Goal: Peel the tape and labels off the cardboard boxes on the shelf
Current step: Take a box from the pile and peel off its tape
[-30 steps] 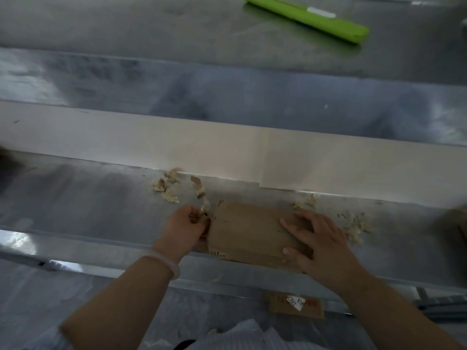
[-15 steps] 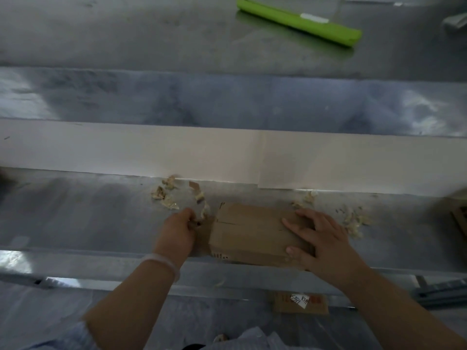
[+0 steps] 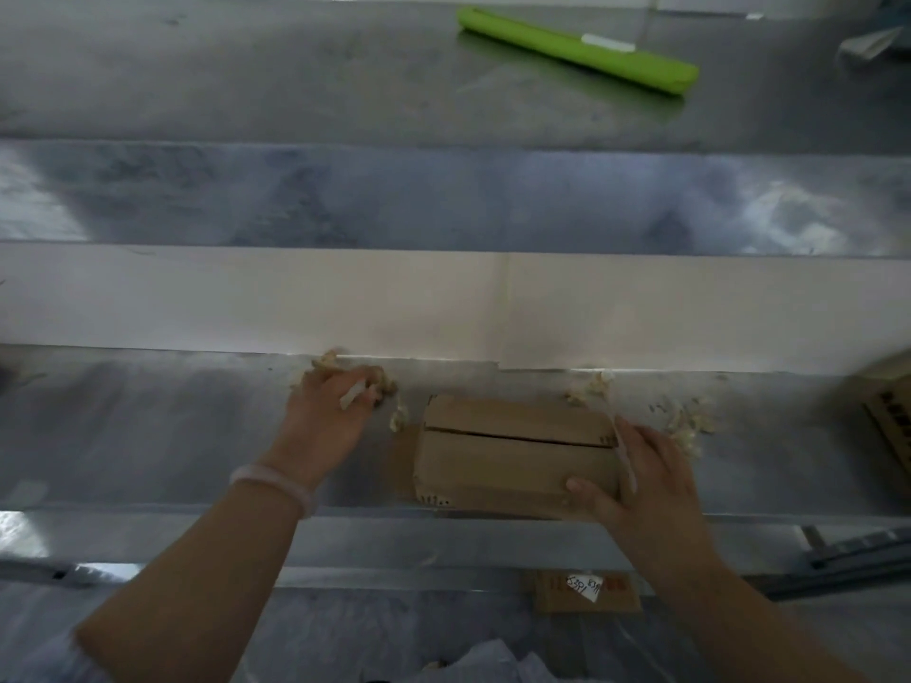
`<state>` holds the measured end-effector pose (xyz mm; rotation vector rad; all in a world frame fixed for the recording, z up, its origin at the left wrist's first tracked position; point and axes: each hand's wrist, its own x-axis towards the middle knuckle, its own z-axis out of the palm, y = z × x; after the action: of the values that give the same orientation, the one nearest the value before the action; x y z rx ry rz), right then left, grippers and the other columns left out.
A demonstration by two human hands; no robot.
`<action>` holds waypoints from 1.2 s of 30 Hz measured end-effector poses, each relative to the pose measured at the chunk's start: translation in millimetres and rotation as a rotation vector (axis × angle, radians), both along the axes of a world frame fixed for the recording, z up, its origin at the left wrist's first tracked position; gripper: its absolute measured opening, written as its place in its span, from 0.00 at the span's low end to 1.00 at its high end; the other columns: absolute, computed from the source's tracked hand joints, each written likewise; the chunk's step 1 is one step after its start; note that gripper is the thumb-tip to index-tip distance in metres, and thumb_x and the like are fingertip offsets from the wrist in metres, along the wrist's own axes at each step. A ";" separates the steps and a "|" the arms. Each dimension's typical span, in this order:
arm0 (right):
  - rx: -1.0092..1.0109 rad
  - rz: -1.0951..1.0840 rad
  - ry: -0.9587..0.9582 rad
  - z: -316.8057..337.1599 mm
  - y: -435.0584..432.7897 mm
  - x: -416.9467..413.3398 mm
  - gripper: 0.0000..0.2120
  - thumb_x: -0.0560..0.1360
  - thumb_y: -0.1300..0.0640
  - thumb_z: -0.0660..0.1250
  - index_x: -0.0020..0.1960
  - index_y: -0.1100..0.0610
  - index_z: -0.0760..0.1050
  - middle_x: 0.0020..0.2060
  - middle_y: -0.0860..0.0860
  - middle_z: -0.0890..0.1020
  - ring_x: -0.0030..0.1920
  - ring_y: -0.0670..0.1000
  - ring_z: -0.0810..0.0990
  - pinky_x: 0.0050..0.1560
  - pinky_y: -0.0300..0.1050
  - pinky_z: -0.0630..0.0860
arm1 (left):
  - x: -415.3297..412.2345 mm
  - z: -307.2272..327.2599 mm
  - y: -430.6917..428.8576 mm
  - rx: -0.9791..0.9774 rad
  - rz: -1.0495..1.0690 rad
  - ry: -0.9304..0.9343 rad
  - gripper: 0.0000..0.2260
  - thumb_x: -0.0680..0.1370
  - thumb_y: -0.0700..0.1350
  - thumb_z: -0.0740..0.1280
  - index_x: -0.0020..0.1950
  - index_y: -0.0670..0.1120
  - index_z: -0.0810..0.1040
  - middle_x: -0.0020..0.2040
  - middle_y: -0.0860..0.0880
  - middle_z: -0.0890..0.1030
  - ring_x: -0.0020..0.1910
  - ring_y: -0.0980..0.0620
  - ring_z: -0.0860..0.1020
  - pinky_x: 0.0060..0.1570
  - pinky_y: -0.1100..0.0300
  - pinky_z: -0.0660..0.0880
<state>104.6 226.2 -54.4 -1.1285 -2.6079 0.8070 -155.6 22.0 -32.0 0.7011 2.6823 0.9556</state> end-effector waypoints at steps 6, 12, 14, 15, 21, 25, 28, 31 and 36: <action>-0.307 -0.197 0.249 8.8 -13.1 2.2 0.13 0.77 0.48 0.66 0.61 0.45 0.76 0.44 0.32 0.75 0.42 0.33 0.74 0.41 0.26 0.68 | 59.9 5.9 13.2 0.327 0.111 -0.603 0.10 0.81 0.45 0.61 0.47 0.42 0.80 0.44 0.42 0.83 0.40 0.53 0.82 0.38 0.60 0.80; -0.657 -0.378 0.499 6.4 -12.1 4.2 0.10 0.80 0.53 0.62 0.55 0.53 0.80 0.51 0.49 0.84 0.48 0.45 0.84 0.54 0.53 0.80 | 71.5 10.6 15.7 0.537 0.282 -0.855 0.12 0.83 0.46 0.58 0.51 0.44 0.80 0.48 0.44 0.83 0.47 0.47 0.81 0.42 0.55 0.80; -0.793 -0.453 0.536 14.9 -11.0 0.8 0.15 0.81 0.53 0.60 0.44 0.59 0.80 0.45 0.52 0.85 0.46 0.49 0.84 0.52 0.51 0.80 | 69.9 8.4 14.8 0.544 0.272 -0.900 0.13 0.83 0.47 0.58 0.51 0.42 0.80 0.49 0.44 0.83 0.51 0.46 0.81 0.49 0.50 0.79; -0.829 -0.466 0.539 16.7 -8.3 -0.4 0.18 0.81 0.52 0.60 0.40 0.62 0.80 0.43 0.52 0.85 0.47 0.50 0.84 0.52 0.51 0.80 | 68.9 8.0 14.2 0.554 0.269 -0.922 0.13 0.83 0.47 0.58 0.51 0.41 0.80 0.50 0.44 0.83 0.52 0.46 0.81 0.54 0.48 0.78; -0.731 -0.217 0.226 24.7 12.0 -6.6 0.08 0.76 0.56 0.69 0.41 0.49 0.85 0.49 0.50 0.85 0.51 0.50 0.82 0.57 0.49 0.79 | 67.8 5.8 14.3 0.327 0.033 -0.643 0.03 0.77 0.41 0.69 0.45 0.47 0.82 0.51 0.50 0.80 0.51 0.53 0.77 0.57 0.59 0.73; -0.616 0.047 0.020 40.6 21.7 -13.5 0.24 0.71 0.63 0.72 0.64 0.45 0.74 0.58 0.47 0.78 0.56 0.48 0.78 0.57 0.45 0.76 | 59.1 -1.4 19.1 0.087 -0.298 -0.423 0.23 0.69 0.41 0.75 0.61 0.55 0.74 0.57 0.54 0.75 0.55 0.61 0.76 0.53 0.71 0.72; -0.477 0.085 -0.052 43.7 22.6 -26.4 0.37 0.67 0.57 0.76 0.70 0.44 0.62 0.57 0.47 0.76 0.54 0.46 0.77 0.52 0.43 0.77 | 55.0 -5.1 30.1 -0.043 -0.243 -0.279 0.40 0.59 0.58 0.78 0.67 0.58 0.65 0.61 0.51 0.71 0.59 0.50 0.74 0.59 0.53 0.75; -0.252 -0.008 -0.183 40.0 16.0 -46.4 0.49 0.61 0.42 0.79 0.73 0.46 0.54 0.61 0.51 0.72 0.61 0.55 0.75 0.58 0.47 0.74 | 62.1 0.3 46.3 -0.128 -0.155 -0.180 0.44 0.60 0.61 0.78 0.70 0.57 0.58 0.62 0.47 0.67 0.61 0.46 0.70 0.61 0.52 0.71; -0.155 -0.104 -0.196 36.4 9.2 -55.2 0.43 0.68 0.48 0.74 0.72 0.51 0.51 0.61 0.55 0.73 0.58 0.59 0.76 0.54 0.50 0.74 | 66.9 -1.5 51.0 -0.053 -0.124 -0.094 0.38 0.69 0.50 0.73 0.72 0.52 0.54 0.65 0.44 0.67 0.61 0.43 0.71 0.58 0.53 0.72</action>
<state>49.4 235.3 -18.0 -1.4411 -2.6514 0.9336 -88.7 72.9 -33.4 0.7806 2.5406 0.8613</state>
